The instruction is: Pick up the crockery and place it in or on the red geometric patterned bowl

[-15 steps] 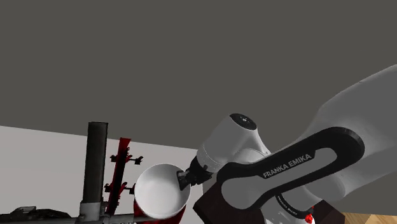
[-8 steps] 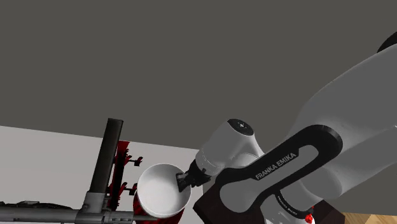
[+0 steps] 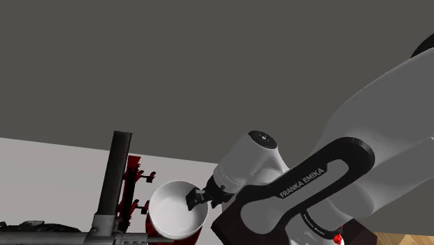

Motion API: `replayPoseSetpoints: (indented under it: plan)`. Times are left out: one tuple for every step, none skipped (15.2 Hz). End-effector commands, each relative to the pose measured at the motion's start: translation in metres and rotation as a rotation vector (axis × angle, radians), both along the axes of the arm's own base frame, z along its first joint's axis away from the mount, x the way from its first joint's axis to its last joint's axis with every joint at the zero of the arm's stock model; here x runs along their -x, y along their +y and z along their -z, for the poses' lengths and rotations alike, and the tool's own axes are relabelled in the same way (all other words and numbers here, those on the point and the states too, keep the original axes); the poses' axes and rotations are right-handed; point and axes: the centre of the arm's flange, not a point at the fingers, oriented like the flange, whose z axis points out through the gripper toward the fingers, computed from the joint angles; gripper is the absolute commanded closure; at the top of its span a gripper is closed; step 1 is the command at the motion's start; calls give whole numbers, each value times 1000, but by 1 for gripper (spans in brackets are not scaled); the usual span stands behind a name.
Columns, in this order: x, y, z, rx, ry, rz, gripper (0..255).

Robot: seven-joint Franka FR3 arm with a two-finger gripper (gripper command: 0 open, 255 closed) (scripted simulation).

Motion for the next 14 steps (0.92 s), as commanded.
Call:
replayPoseSetpoints:
  plan:
    - [0, 0, 0, 0, 0, 0, 0]
    - [0, 0, 0, 0, 0, 0, 0]
    - [2, -3, -13, 0, 0, 0, 0]
    - [5, -6, -25, 0, 0, 0, 0]
    - [7, -9, -38, 0, 0, 0, 0]
    - [9, -11, -48, 0, 0, 0, 0]
    - [9, -11, -48, 0, 0, 0, 0]
    - [9, -11, -48, 0, 0, 0, 0]
    - [9, -11, -48, 0, 0, 0, 0]
    - [9, -11, -48, 0, 0, 0, 0]
    - [9, -11, -48, 0, 0, 0, 0]
    - [9, -11, -48, 0, 0, 0, 0]
    - [9, -11, -48, 0, 0, 0, 0]
    - [9, -11, -48, 0, 0, 0, 0]
